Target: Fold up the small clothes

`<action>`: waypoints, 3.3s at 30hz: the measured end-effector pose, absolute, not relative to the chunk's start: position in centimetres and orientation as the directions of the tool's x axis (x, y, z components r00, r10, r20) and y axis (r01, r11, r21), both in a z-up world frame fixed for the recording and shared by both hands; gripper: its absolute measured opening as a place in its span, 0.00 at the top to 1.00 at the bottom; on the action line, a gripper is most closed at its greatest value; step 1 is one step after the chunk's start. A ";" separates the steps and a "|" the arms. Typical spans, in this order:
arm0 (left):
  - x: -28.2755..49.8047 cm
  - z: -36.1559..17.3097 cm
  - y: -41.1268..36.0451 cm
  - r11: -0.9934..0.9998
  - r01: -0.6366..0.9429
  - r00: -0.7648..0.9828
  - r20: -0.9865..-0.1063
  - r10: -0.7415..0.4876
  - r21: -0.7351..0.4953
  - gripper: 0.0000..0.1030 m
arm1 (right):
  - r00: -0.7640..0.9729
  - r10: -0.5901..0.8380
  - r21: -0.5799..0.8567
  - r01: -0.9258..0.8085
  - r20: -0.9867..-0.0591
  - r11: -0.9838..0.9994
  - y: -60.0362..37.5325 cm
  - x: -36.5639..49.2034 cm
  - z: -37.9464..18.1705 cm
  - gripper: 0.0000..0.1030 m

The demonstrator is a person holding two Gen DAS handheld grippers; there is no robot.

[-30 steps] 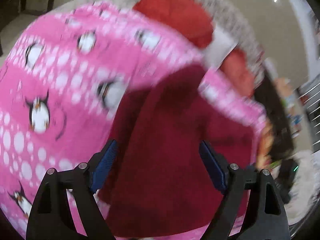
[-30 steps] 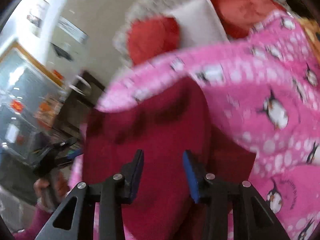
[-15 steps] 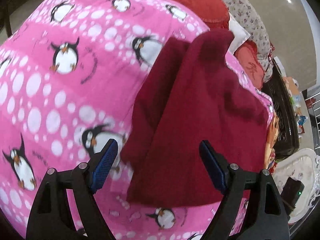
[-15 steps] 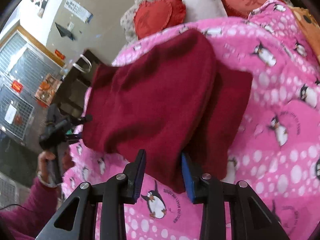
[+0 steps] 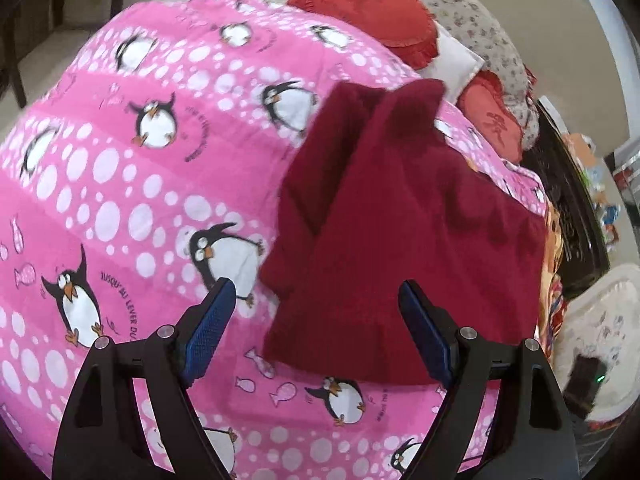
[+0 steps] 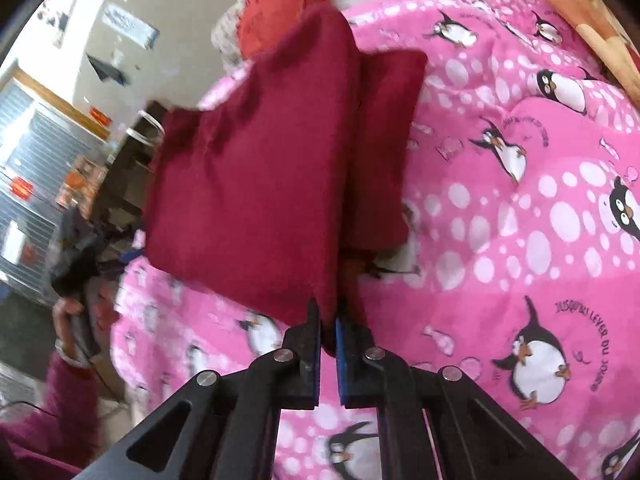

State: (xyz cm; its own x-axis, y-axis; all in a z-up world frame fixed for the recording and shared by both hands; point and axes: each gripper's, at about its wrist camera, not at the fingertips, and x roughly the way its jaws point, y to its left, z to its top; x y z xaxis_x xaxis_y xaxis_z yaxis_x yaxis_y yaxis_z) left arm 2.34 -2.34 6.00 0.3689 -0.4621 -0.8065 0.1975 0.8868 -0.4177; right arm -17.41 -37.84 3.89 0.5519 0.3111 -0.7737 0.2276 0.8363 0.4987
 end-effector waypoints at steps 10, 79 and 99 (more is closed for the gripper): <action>6.4 8.5 -7.3 0.907 0.238 0.495 -0.760 -0.421 -0.348 0.19 | 0.661 0.157 0.354 0.176 -0.734 0.918 -36.8 -10.4 10.2 0.70; 5.8 2.1 -1.1 0.846 0.240 0.428 -0.730 -0.532 -0.476 0.15 | 0.374 0.031 -0.027 -0.148 -0.927 0.989 -12.3 19.1 1.5 0.61; 3.9 7.6 -8.4 0.802 0.442 0.371 -0.732 -0.571 -0.401 0.65 | 0.490 0.271 0.208 -0.179 -0.829 0.962 -18.1 12.5 8.8 0.83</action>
